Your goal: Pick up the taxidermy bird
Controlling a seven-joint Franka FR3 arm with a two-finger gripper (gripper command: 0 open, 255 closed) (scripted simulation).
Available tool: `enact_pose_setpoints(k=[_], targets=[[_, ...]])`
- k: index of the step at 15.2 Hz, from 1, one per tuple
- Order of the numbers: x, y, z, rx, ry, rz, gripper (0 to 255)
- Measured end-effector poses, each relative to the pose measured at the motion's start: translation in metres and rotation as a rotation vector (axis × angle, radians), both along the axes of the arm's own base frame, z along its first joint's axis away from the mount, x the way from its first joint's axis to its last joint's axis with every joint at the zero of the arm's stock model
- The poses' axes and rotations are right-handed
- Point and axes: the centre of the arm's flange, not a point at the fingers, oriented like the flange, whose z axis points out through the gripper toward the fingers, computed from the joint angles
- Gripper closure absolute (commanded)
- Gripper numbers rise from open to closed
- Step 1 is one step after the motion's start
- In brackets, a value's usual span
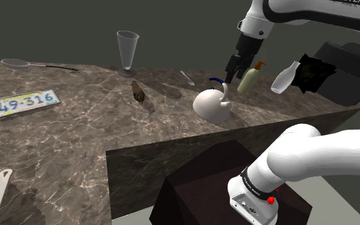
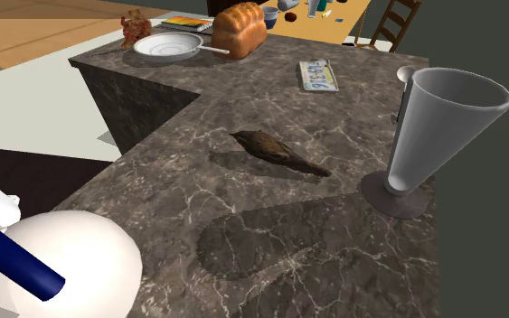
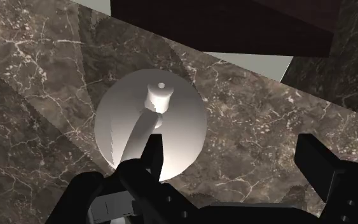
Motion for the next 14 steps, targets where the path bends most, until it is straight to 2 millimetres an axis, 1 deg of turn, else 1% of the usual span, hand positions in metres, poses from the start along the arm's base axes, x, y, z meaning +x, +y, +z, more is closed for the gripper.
enact_pose_setpoints(k=[1,3,7,11,13,14], targets=[[0.000,0.000,0.000,0.000,0.000,0.000,0],[0.010,0.005,-0.007,0.004,0.004,-0.011,0],[0.049,0.033,-0.029,0.018,0.017,-0.044,0],[0.090,0.054,-0.052,0.033,0.029,-0.081,0],[0.109,0.070,-0.060,0.040,0.035,-0.099,0],[0.118,0.072,-0.066,0.044,0.038,-0.108,0]])
